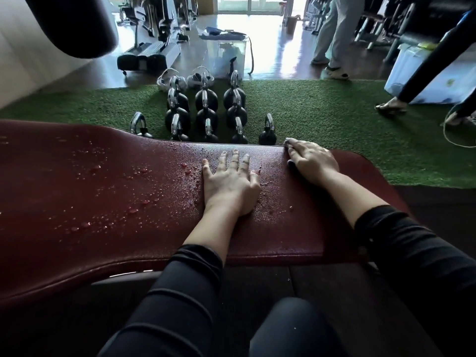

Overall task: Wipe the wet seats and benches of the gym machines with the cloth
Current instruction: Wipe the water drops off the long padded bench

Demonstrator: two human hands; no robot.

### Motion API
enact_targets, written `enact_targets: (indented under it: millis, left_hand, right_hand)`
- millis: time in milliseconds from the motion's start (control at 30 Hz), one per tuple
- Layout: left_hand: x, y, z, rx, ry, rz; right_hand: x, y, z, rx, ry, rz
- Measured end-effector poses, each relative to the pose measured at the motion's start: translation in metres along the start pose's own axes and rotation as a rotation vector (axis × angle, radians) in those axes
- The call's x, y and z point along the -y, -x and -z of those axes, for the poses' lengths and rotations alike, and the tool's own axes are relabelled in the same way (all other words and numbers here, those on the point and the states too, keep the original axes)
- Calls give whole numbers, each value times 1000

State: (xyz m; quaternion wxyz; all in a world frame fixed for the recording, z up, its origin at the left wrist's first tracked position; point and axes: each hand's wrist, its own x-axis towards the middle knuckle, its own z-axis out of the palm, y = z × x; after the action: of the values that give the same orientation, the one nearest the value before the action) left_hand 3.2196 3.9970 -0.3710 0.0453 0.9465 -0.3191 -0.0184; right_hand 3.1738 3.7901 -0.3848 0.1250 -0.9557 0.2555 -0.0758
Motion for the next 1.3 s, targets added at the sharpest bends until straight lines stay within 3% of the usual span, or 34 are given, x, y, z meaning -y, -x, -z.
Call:
enact_targets:
  millis: [267,400,600,800,1033,1300]
  left_hand:
    - [-1,3,4,11,-3,1]
    - [0,5,9,54,13,-15]
    - [20,26,22,69,46,-97]
    - [63,50,25,52,-28,-41]
    - [68,52,15,27,-40,-34]
    - [68,52,13,15,-23,-26]
  right_hand:
    - [10,83,2,57,0,22]
    - [28,119,2,-14,17,65]
    - [29,122,3,-55,-14,52]
    - [32,129,5,-75,-44,20]
    - [23,131,8,66,35,68]
    - [31,120,-1,47,47,59]
